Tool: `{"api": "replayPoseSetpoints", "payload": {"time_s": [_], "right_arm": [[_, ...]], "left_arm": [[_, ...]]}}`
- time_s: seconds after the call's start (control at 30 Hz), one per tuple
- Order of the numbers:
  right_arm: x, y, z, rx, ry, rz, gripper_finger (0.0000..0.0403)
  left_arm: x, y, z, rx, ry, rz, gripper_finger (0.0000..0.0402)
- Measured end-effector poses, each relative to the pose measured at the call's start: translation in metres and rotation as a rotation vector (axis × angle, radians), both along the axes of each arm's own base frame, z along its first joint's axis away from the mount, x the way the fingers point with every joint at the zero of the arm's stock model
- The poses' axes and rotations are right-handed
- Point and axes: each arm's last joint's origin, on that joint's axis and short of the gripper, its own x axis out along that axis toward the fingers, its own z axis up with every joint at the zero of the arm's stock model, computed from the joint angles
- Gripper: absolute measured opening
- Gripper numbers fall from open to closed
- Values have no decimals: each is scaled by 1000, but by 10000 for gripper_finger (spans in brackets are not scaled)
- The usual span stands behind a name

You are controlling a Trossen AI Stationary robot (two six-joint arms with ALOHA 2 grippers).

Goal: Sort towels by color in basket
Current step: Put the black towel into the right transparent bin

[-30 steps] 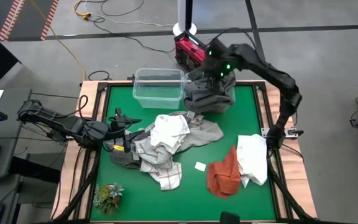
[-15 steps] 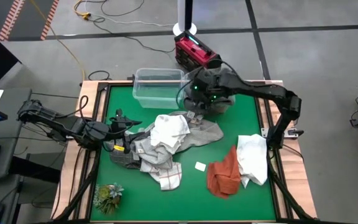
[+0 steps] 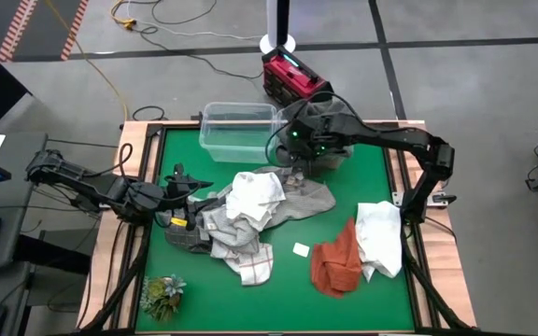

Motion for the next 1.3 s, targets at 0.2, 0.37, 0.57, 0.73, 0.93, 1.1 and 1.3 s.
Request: {"api": "replayPoseSetpoints", "payload": {"time_s": [0.2, 0.37, 0.57, 0.73, 0.93, 1.1, 1.3], "right_arm": [[3, 10, 22, 7, -26, 12, 35], [4, 15, 53, -1, -109, -1, 29], [-9, -11, 80, -130, -150, -172, 30], [-24, -48, 59, -109, -64, -301, 30], [-11, -82, -6, 90, -33, -326, 31], [6, -92, -52, 161, 60, -291, 36], [8, -89, -47, 184, 59, -271, 87]], "left_arm": [[0, 0, 0, 2, 0, 0, 208], [0, 0, 0, 5, 2, -1, 208], [0, 0, 0, 1, 3, -9, 208], [-1, 0, -2, -5, 18, -16, 208], [0, 0, -2, 0, 24, -18, 208], [-1, 0, -2, -1, 25, -18, 208], [-1, 0, -2, 8, 29, -22, 208]]}}
